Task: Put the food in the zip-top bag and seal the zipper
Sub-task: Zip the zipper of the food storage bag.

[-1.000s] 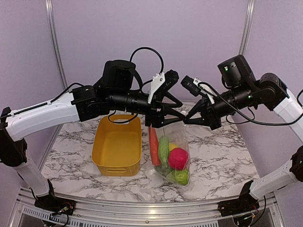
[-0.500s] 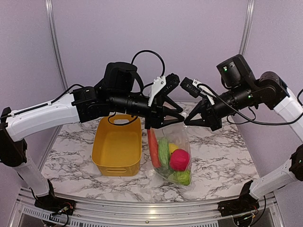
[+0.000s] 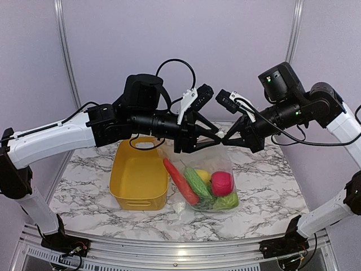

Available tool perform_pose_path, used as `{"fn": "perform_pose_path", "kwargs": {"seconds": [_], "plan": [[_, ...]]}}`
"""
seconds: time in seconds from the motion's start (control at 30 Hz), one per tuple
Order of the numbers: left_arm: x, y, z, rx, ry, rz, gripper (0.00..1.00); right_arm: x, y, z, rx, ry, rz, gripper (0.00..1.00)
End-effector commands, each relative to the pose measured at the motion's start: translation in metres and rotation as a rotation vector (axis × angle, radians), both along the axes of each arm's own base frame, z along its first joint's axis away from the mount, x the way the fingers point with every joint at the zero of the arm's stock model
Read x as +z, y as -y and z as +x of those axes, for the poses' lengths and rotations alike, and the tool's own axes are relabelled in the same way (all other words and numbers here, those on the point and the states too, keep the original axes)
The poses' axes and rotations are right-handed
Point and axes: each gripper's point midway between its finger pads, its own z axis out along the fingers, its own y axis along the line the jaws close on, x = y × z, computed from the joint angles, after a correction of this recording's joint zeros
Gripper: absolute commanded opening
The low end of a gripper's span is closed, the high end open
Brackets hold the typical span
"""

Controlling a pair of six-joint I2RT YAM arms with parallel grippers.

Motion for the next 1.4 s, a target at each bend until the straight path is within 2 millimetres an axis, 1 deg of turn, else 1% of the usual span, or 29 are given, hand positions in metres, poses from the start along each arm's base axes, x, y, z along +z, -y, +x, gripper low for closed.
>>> {"fn": "perform_pose_path", "kwargs": {"seconds": [0.0,0.1,0.17,0.27,0.37,0.4,0.47,0.63,0.8,0.87,0.97,1.07,1.17,1.3,1.37], "plan": [[0.003,0.010,0.014,0.084,-0.019,-0.025,0.45,0.024,-0.009,0.003,0.017,0.063,0.069,0.00],[0.005,0.011,0.021,0.100,-0.014,-0.037,0.48,0.025,-0.011,0.002,0.030,0.062,0.076,0.00],[0.001,0.013,0.022,0.089,-0.024,-0.033,0.48,0.026,-0.012,0.001,0.035,0.065,0.081,0.00],[-0.001,0.013,0.024,0.072,-0.062,-0.048,0.44,0.028,-0.013,0.001,0.042,0.066,0.087,0.00],[-0.004,0.013,0.021,0.042,-0.098,-0.051,0.39,0.025,-0.013,0.001,0.041,0.063,0.080,0.00],[0.001,0.013,0.021,0.032,-0.090,-0.072,0.38,0.025,-0.012,0.001,0.040,0.062,0.078,0.00],[0.004,0.012,0.021,0.022,-0.089,-0.079,0.35,0.023,-0.012,0.001,0.038,0.061,0.073,0.00],[0.003,0.006,0.022,0.015,-0.097,-0.073,0.31,0.022,-0.011,0.004,0.023,0.069,0.069,0.00],[-0.003,0.003,0.020,0.006,-0.110,-0.057,0.30,0.024,-0.012,0.005,0.018,0.072,0.075,0.00],[-0.010,0.003,0.019,-0.001,-0.123,-0.034,0.29,0.024,-0.011,0.006,0.011,0.073,0.075,0.00],[-0.012,0.004,0.018,-0.012,-0.131,-0.027,0.24,0.024,-0.012,0.008,0.005,0.076,0.070,0.00],[-0.010,0.005,0.017,-0.015,-0.129,-0.031,0.22,0.021,-0.011,0.009,0.000,0.073,0.060,0.00],[-0.010,0.004,0.017,-0.017,-0.129,-0.030,0.18,0.018,-0.011,0.011,-0.007,0.074,0.054,0.00],[-0.014,0.003,0.017,-0.012,-0.130,-0.019,0.17,0.018,-0.011,0.013,-0.021,0.080,0.059,0.00],[-0.015,0.003,0.018,-0.005,-0.130,-0.014,0.15,0.020,-0.011,0.015,-0.030,0.086,0.065,0.00]]}}
